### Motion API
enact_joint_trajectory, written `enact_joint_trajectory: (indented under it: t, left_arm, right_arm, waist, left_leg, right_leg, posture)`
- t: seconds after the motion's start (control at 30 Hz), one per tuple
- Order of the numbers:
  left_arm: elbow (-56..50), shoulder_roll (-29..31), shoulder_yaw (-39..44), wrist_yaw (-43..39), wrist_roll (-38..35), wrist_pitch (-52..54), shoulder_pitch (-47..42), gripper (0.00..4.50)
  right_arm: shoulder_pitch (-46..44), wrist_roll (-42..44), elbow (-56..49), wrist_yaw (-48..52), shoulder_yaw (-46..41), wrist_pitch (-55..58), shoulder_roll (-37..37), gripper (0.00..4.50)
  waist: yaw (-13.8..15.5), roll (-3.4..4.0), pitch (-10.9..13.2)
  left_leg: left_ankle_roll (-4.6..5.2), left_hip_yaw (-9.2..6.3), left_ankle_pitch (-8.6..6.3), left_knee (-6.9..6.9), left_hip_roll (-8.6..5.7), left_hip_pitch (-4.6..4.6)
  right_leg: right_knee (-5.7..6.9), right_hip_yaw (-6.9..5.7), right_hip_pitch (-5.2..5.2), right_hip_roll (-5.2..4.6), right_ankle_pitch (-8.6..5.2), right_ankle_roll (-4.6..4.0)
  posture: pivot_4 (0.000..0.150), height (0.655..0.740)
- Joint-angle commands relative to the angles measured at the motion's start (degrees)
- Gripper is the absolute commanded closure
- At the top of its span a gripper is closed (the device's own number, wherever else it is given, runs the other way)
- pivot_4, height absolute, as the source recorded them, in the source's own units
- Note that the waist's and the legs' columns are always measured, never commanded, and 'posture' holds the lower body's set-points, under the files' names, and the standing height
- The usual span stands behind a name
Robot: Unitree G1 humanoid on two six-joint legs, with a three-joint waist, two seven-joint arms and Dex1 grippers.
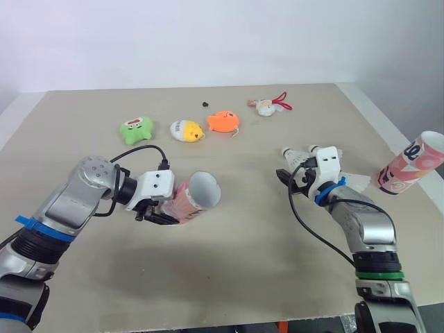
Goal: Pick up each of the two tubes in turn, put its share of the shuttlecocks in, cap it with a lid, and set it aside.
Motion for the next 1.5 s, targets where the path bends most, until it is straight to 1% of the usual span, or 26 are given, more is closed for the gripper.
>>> enact_joint_trajectory:
  t: [0.03, 0.13, 0.23, 0.3, 0.33, 0.4, 0.43, 0.47, 0.5, 0.6, 0.67, 0.73, 0.8, 0.9, 1.0, 1.07, 1.17, 1.33, 1.5]
  left_arm:
    - [-0.8, 0.5, -0.7, -0.1, 0.6, 0.7, 1.0, 2.06]
    - [-1.0, 0.5, -0.6, 0.0, 0.6, 0.8, 1.2, 2.06]
    - [-1.6, 0.6, -0.5, 0.2, 0.4, 1.3, 1.6, 2.07]
    - [-2.0, 0.7, -0.3, 0.3, 0.3, 1.6, 1.8, 2.07]
    - [-2.2, 0.7, -0.3, 0.3, 0.3, 1.7, 1.9, 2.07]
    - [-2.4, 0.7, -0.2, 0.5, 0.2, 2.0, 2.1, 2.07]
    - [-2.6, 0.7, -0.1, 0.6, 0.1, 2.1, 2.2, 2.07]
    - [-2.7, 0.8, -0.1, 0.6, 0.0, 2.2, 2.3, 2.07]
    - [-2.8, 0.7, 0.0, 0.6, 0.0, 2.2, 2.4, 2.07]
    - [-3.1, 0.7, 0.0, 0.6, -0.1, 2.4, 2.6, 2.07]
    - [-3.3, 0.6, -0.1, 0.6, -0.2, 2.5, 2.7, 2.07]
    - [-3.5, 0.5, -0.1, 0.6, -0.4, 2.7, 2.7, 2.07]
    - [-3.6, 0.5, -0.2, 0.5, -0.5, 2.8, 2.6, 2.07]
    - [-3.6, 0.4, -0.3, 0.4, -0.5, 2.8, 2.5, 2.07]
    - [-3.2, 0.2, -0.5, 0.1, -0.5, 2.6, 2.3, 2.07]
    - [-2.9, -0.1, -0.6, -0.2, -0.5, 2.3, 2.0, 2.07]
    - [-2.2, -0.5, -0.9, -0.4, -0.3, 1.8, 1.5, 2.07]
    - [-1.1, -1.1, -1.4, -0.5, -0.1, 1.0, 0.5, 2.07]
    - [-0.7, -1.3, -1.6, -0.3, 0.1, 0.9, 0.3, 2.07]
  right_arm:
    - [-3.7, -1.7, 3.2, -0.1, 0.8, -2.9, 0.8, 0.0]
    - [-7.0, -3.6, 9.2, -0.8, 1.7, -5.1, 1.5, 0.0]
    - [-9.6, -5.0, 14.4, -1.1, 1.9, -6.7, 2.1, 0.81]
    - [-10.3, -5.2, 15.5, -0.5, 1.9, -7.6, 2.5, 1.7]
    - [-10.3, -5.3, 15.5, 0.0, 2.0, -8.0, 2.6, 2.29]
    - [-10.3, -5.1, 15.4, 0.7, 2.0, -8.6, 3.0, 3.19]
    - [-10.0, -4.9, 14.7, 1.1, 2.0, -8.7, 3.2, 3.76]
    - [-9.8, -4.9, 14.2, 1.4, 2.0, -8.7, 3.4, 4.15]
    - [-9.7, -4.9, 13.8, 1.6, 2.0, -8.6, 3.5, 4.45]
    - [-9.2, -4.1, 11.5, 2.7, 1.7, -7.8, 3.8, 4.45]
    - [-7.8, -2.2, 6.5, 5.4, 1.5, -6.7, 3.2, 4.45]
    - [-5.6, 0.3, -0.8, 9.5, 1.1, -5.6, 1.2, 4.45]
    - [-3.1, 5.1, -10.6, 16.0, 0.3, -2.0, -3.2, 4.45]
    - [1.0, 11.7, -24.5, 26.7, 0.7, 2.2, -12.1, 4.45]
    - [2.1, 16.5, -33.7, 33.5, 2.2, 5.3, -19.2, 4.45]
    - [0.8, 18.3, -37.6, 35.8, 4.4, 6.9, -21.6, 4.45]
    - [-2.5, 16.4, -39.6, 37.6, 9.3, 6.5, -23.0, 4.45]
    - [-9.7, 12.9, -37.8, 38.1, 16.7, 6.6, -21.3, 4.45]
    - [-13.7, 12.0, -36.3, 39.8, 20.3, 7.0, -19.9, 4.45]
  waist:
    - [0.0, 0.0, 0.0]
    - [0.0, 0.0, 0.0]
    - [0.0, 0.0, 0.0]
    - [0.0, 0.0, 0.0]
    - [0.0, 0.0, 0.0]
    - [0.0, 0.0, 0.0]
    - [0.0, 0.0, 0.0]
    - [0.0, 0.0, 0.0]
    - [0.0, 0.0, 0.0]
    - [0.0, 0.01, 0.0]
    - [0.0, 0.01, 0.0]
    - [0.1, 0.02, 0.0]
    - [0.2, 0.04, 0.0]
    - [0.3, 0.07, 0.0]
    - [0.3, 0.04, 0.0]
    - [0.2, 0.04, 0.0]
    - [0.2, 0.03, 0.0]
    - [0.2, 0.03, 0.0]
    - [0.4, 0.02, 0.0]
  left_leg:
    - [0.0, -0.01, 0.0, 0.0, 0.0, -0.01]
    - [0.0, 0.0, 0.0, 0.0, -0.01, 0.0]
    - [0.0, 0.03, 0.0, 0.0, -0.02, -0.01]
    - [0.0, 0.02, 0.0, -0.01, -0.02, -0.01]
    - [0.0, 0.02, 0.0, -0.02, -0.02, -0.01]
    - [0.0, 0.02, -0.01, -0.03, -0.03, -0.02]
    - [0.0, 0.02, -0.01, -0.03, -0.03, -0.02]
    - [0.0, 0.02, -0.01, -0.03, -0.03, -0.01]
    - [0.0, 0.02, -0.01, -0.03, -0.03, -0.01]
    - [0.0, 0.02, 0.0, -0.03, -0.03, -0.01]
    - [0.0, 0.02, 0.0, -0.03, -0.02, -0.01]
    - [0.0, 0.0, -0.01, -0.05, -0.02, -0.02]
    - [0.0, -0.01, -0.02, -0.08, -0.04, -0.06]
    - [0.01, -0.03, -0.06, -0.08, -0.12, -0.13]
    - [0.05, -0.03, -0.11, -0.07, -0.11, -0.07]
    - [0.05, -0.01, -0.11, -0.07, -0.09, 0.0]
    - [0.08, -0.02, -0.07, 0.03, -0.05, 0.05]
    - [0.09, 0.02, -0.03, 0.23, -0.05, -0.03]
    - [0.09, -0.01, -0.09, 0.25, -0.09, -0.15]
  right_leg:
    - [0.0, -0.01, 0.0, 0.0, 0.0, 0.0]
    - [0.01, 0.01, 0.0, 0.0, 0.0, 0.0]
    - [0.01, 0.04, 0.0, -0.03, 0.0, -0.01]
    - [0.01, 0.04, -0.01, -0.03, 0.01, -0.02]
    - [0.01, 0.04, 0.0, -0.03, 0.01, -0.04]
    - [0.01, 0.05, -0.01, -0.03, 0.01, -0.04]
    - [0.01, 0.05, 0.0, -0.04, 0.01, -0.04]
    - [0.01, 0.05, 0.0, -0.04, 0.01, -0.03]
    - [0.01, 0.05, 0.0, -0.04, 0.01, -0.03]
    - [0.02, 0.04, -0.01, -0.03, 0.01, -0.03]
    - [0.02, 0.04, -0.02, -0.03, 0.01, -0.03]
    - [0.03, 0.03, -0.02, -0.03, -0.01, -0.05]
    - [0.02, 0.02, -0.05, -0.04, -0.02, -0.06]
    - [0.02, -0.01, -0.08, -0.17, -0.04, -0.05]
    - [-0.03, -0.03, 0.01, -0.17, -0.2, 0.19]
    - [-0.02, 0.01, 0.02, -0.14, -0.18, 0.16]
    - [0.03, -0.04, 0.03, -0.09, -0.09, 0.08]
    - [0.05, -0.03, 0.02, -0.13, -0.07, 0.02]
    - [0.04, -0.06, -0.02, -0.2, -0.14, 0.18]
  posture:
    - [0.15, 0.74]
    - [0.15, 0.74]
    - [0.15, 0.74]
    - [0.15, 0.74]
    - [0.15, 0.74]
    - [0.15, 0.74]
    - [0.15, 0.74]
    - [0.15, 0.74]
    - [0.15, 0.74]
    - [0.15, 0.74]
    - [0.15, 0.74]
    - [0.15, 0.74]
    - [0.15, 0.74]
    - [0.15, 0.74]
    - [0.15, 0.74]
    - [0.15, 0.74]
    - [0.15, 0.74]
    - [0.15, 0.74]
    - [0.15, 0.74]
